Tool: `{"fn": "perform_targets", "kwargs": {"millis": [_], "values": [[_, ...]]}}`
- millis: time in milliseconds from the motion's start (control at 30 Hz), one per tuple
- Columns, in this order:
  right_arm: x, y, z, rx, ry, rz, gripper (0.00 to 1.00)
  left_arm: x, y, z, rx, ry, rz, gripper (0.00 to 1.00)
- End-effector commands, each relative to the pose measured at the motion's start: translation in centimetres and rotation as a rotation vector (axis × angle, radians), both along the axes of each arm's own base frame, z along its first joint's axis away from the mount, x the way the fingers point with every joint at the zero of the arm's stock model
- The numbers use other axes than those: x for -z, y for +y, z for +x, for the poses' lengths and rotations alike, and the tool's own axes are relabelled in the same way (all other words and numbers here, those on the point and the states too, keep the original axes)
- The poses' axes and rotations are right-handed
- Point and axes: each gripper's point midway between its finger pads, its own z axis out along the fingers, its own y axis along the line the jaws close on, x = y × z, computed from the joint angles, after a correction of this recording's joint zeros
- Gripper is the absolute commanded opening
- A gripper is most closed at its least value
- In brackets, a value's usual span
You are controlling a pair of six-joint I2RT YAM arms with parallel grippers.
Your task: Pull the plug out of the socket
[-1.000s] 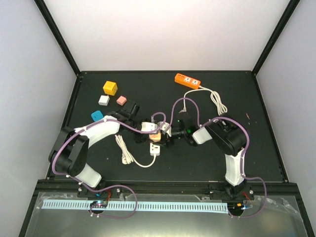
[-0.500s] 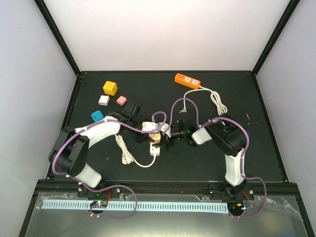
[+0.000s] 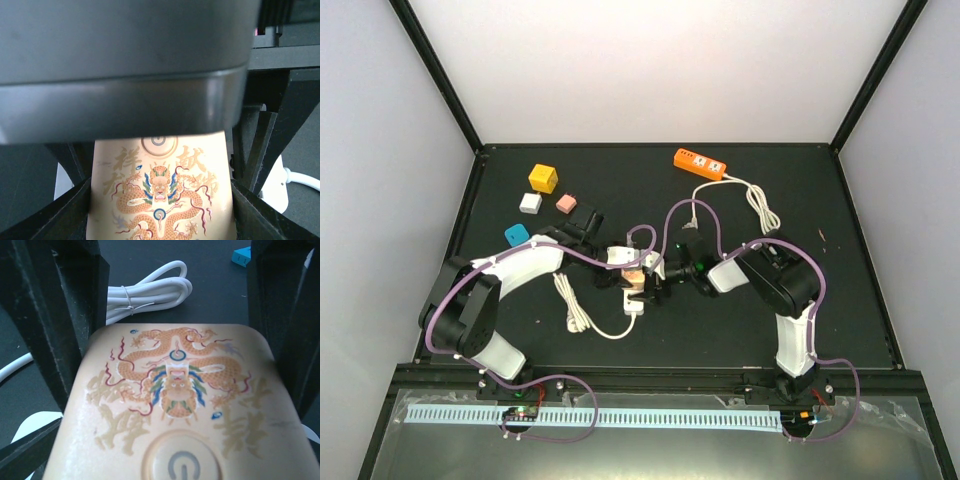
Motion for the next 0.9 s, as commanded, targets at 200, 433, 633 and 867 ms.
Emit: {"fn": "perform_targets", "kwargs": {"millis": [200,433,633,867], "values": [[4.7,-0.8,0.0,0.048,-0.018,-0.188,1.0,-2.9,0.2,0.0,0.005,0.022,-0.107,0.21],[5.6,-0.8,0.5,0.063,0.012,-0.23,0.98,-4.4,0.1,-0.8,0.045,-0.041,-0.161,0.2],[6.0,-0.9,0.5,0.061,0.022,-0.254,0.97,-4.4,0.2,-1.1,0.049,-0.036,-0.16,0.19],[6.2,-0.9,-0.1,0.034,0.033,-0.266,0.97,-4.5,0.5,-0.9,0.039,-0.028,-0.167,0.19]]}}
